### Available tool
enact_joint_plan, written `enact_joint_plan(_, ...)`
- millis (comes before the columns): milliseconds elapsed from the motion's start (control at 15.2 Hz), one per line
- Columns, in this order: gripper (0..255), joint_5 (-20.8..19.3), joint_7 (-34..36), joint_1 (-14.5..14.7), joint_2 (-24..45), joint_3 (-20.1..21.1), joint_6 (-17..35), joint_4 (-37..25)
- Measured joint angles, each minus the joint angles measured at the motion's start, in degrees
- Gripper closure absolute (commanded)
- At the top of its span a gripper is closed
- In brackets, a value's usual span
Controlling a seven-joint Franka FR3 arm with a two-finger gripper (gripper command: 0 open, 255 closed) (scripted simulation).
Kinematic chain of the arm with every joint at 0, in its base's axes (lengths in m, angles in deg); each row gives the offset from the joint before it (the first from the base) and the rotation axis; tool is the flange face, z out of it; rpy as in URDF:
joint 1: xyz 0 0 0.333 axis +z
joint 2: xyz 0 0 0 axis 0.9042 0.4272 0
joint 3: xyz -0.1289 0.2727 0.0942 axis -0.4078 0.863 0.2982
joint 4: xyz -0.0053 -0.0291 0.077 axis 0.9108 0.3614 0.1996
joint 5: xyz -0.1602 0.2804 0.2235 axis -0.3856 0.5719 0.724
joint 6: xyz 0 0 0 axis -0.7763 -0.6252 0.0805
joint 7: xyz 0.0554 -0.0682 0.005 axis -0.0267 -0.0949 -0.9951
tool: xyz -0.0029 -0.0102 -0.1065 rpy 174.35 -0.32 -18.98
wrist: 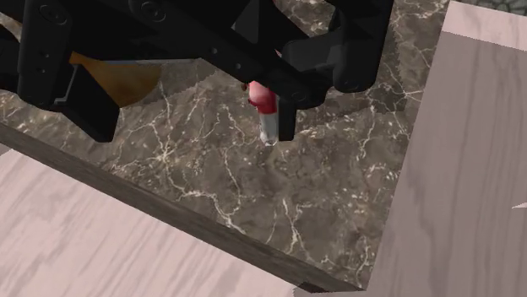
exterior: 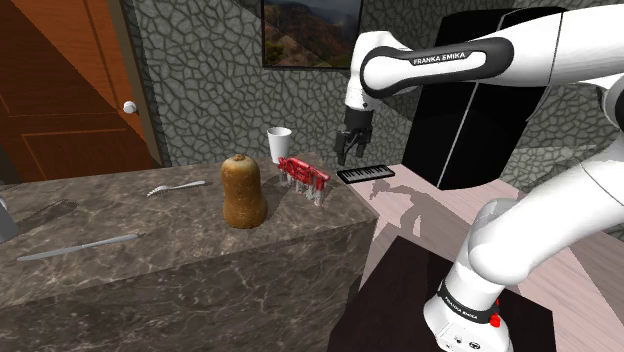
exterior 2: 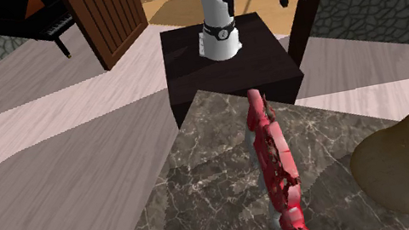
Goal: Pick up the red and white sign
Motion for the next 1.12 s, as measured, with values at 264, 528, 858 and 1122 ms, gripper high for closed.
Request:
enact_joint_plan(264,0,-0.2,-0.75,-0.16,9.07,-0.56,3.98,-5.28)
enact_joint_plan(528,0,-0.1,-1.23,-0.22,18.16,-0.86,6.9,-11.66)
enact_joint_plan(858,0,0.11,-2.18,-0.56,28.83,-1.35,8.97,-20.45)
enact_joint_plan(1122,0,0.41,-2.74,-0.9,37.69,-1.57,9.65,-28.84)
